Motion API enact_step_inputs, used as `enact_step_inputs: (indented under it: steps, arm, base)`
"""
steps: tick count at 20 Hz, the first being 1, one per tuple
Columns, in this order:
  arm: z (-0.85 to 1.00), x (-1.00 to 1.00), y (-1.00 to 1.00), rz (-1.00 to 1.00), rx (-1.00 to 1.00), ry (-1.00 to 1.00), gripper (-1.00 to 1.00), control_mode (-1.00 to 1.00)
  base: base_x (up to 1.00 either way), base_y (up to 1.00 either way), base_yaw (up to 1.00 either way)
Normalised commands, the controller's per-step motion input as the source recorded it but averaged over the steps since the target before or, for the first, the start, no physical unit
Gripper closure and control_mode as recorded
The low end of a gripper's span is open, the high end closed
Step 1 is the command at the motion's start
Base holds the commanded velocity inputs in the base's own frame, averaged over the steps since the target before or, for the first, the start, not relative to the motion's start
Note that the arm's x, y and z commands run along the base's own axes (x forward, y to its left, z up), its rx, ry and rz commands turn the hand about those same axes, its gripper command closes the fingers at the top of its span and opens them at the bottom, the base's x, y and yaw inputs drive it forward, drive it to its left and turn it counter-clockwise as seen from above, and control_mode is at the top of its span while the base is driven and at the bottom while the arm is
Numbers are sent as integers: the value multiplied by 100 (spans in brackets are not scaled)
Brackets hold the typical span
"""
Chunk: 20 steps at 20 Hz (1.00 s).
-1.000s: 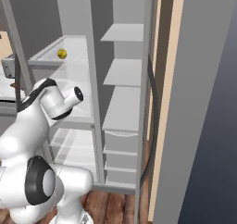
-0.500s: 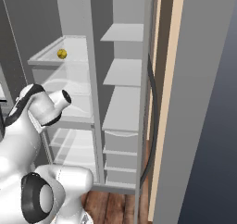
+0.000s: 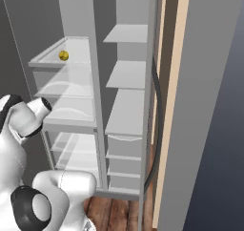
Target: Retrieve a lemon from the fridge and place it on the cutting board with the fish.
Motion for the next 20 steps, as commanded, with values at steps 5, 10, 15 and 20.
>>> enact_step_inputs:
  steps: [5,10,15,20]
  arm:
    - [-3,-30,64,11,0,2,-100,-100]
    - [0,-23,62,10,0,0,-100,-100]
    - [0,-8,53,6,0,0,-100,-100]
    - [0,-19,13,1,0,0,-100,-100]
  base:
    - [0,0,0]
    - [0,0,0]
    - [0,0,0]
    - [0,0,0]
